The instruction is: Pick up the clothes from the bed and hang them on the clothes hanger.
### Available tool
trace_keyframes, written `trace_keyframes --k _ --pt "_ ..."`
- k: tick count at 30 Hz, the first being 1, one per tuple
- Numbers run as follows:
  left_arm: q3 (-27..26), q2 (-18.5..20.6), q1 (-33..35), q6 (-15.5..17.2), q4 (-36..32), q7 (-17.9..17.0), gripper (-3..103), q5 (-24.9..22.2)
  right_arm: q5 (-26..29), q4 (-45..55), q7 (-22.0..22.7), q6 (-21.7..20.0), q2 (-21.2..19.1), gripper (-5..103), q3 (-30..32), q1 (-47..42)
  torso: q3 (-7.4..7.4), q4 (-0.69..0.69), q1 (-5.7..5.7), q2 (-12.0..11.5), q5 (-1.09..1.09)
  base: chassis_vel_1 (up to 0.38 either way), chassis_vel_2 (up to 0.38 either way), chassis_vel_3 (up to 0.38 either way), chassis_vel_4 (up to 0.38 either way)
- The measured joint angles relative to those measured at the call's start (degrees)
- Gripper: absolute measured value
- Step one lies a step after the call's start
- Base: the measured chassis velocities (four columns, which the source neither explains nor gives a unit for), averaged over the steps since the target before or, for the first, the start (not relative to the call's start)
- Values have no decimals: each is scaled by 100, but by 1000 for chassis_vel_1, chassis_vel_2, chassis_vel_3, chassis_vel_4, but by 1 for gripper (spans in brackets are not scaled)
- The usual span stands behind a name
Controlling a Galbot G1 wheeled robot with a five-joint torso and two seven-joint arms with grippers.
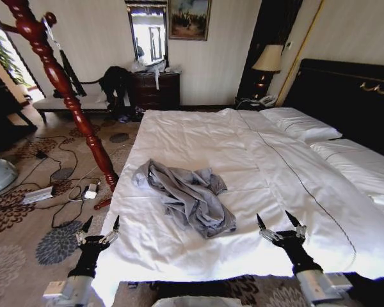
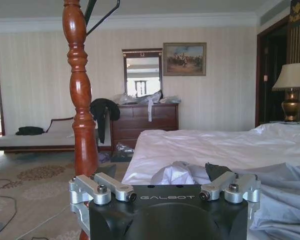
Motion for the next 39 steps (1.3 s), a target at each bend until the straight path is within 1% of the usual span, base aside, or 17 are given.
trace_keyframes --k 5,12,17,18,20,21,24,25,28,30,32,34,35,36,37,38,39 --pt "-31 -16 55 -88 103 12 100 19 212 10 79 -109 -82 100 -32 10 0 0 0 0 0 0 0 0 0" --pt "-86 -53 75 -138 181 43 100 1 743 0 205 -273 -333 100 70 -59 0 0 0 0 0 0 0 0 0" --pt "-80 -109 114 -150 172 70 100 32 1624 68 495 -825 -846 100 200 122 0 0 0 0 1 0 0 0 0" --pt "-80 -109 114 -150 172 70 100 32 1624 68 495 -825 -846 100 200 122 0 0 0 0 1 0 0 0 0" --pt "-82 -109 132 -153 169 75 100 61 2166 101 666 -1090 -1237 100 280 214 0 0 0 0 1 0 0 0 0" --pt "-82 -109 132 -153 169 75 100 61 2166 101 666 -1090 -1237 100 280 214 0 0 0 0 1 0 0 0 0" --pt "-84 -108 185 -171 140 106 102 74 2924 122 843 -1493 -1977 100 331 523 0 2 0 0 2 0 0 0 0" --pt "-84 -108 185 -171 140 106 102 74 2924 122 843 -1493 -1977 100 331 523 0 2 0 0 2 0 0 0 0" --pt "-43 -129 268 -217 121 143 100 106 3196 48 879 -1676 -2539 100 353 736 1 0 1 0 2 0 0 0 0" --pt "-34 -141 287 -239 124 153 99 136 3219 18 882 -1712 -2691 100 352 802 0 0 0 0 2 0 0 0 0" --pt "-30 -173 302 -261 147 158 99 170 3151 -52 879 -1776 -2981 100 318 941 0 -2 0 0 2 0 0 0 0" --pt "-33 -220 304 -271 176 165 99 185 2355 -287 815 -1868 -3533 100 184 1287 1 1 1 0 1 0 0 0 0" --pt "-36 -222 304 -271 181 167 99 186 2219 -331 795 -1888 -3648 100 148 1346 1 1 1 0 2 0 0 0 0" --pt "-36 -222 304 -271 181 167 99 186 2219 -331 795 -1888 -3648 100 148 1346 1 1 1 0 2 0 0 0 0" --pt "-42 -225 304 -274 188 168 99 186 2082 -410 763 -1938 -3878 100 75 1449 1 1 1 0 2 0 0 0 0" --pt "-62 -226 309 -276 202 173 99 187 2135 -545 725 -2035 -4279 100 -37 1655 1 -1 1 0 2 0 0 0 0" --pt "-72 -226 312 -278 214 176 99 187 2261 -614 718 -2077 -4444 100 -104 1783 1 -1 0 0 1 0 0 0 0"
